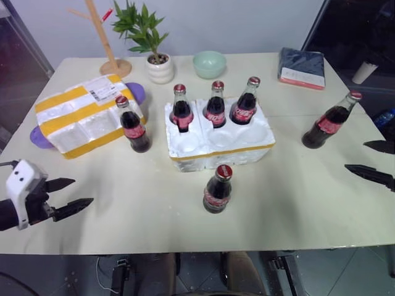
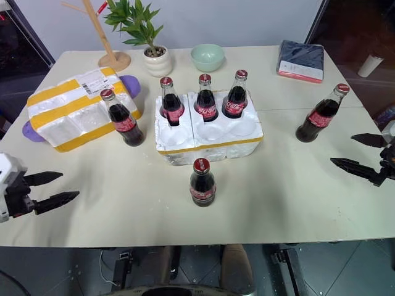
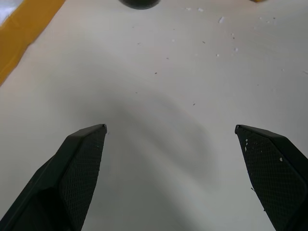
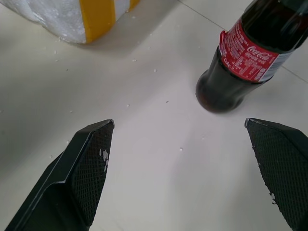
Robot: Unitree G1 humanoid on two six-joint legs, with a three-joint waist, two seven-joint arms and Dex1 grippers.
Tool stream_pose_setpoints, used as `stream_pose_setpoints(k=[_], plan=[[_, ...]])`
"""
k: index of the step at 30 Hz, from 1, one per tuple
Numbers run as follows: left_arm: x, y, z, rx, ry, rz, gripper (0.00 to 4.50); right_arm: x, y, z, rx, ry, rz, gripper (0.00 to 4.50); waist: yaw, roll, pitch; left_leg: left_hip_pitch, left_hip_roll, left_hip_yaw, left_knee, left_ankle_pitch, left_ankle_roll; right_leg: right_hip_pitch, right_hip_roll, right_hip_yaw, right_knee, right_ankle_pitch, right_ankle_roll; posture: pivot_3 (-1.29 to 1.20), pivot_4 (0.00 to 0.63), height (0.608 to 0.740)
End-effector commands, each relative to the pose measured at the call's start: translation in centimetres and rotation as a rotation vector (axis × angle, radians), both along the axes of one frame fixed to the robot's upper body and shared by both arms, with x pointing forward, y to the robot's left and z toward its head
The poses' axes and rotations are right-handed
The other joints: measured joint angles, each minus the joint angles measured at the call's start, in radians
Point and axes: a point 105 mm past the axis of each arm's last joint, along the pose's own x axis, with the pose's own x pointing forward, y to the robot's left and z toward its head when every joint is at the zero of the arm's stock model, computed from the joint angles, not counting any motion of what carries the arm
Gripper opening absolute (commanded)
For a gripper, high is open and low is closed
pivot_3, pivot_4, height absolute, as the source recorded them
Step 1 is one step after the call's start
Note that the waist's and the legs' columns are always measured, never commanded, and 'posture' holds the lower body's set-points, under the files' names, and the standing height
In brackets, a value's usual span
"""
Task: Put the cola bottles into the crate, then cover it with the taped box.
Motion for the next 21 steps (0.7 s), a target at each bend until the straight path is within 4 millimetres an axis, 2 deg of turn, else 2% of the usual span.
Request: stream_pose_setpoints(k=[1,21], plan=[[0.2,-0.4,0.9,-0.002,-0.041,-0.006,4.48,0.1,-0.2,0.9,-0.011,-0.041,-0.003,4.50,0.002,0.000,0.000,0.000,0.000,0.000,0.000,0.000,0.000,0.000,0.000,0.000,0.000,0.000,0.000,0.00,0.150,0.739],[1.5,-1.6,1.1,-0.051,-0.054,-0.017,4.48,-0.7,-0.8,0.5,-0.003,-0.053,-0.041,4.50,0.000,0.000,0.000,0.001,0.000,0.000,0.001,0.000,0.000,0.001,0.000,0.000,0.001,0.000,0.000,0.00,0.150,0.739]])
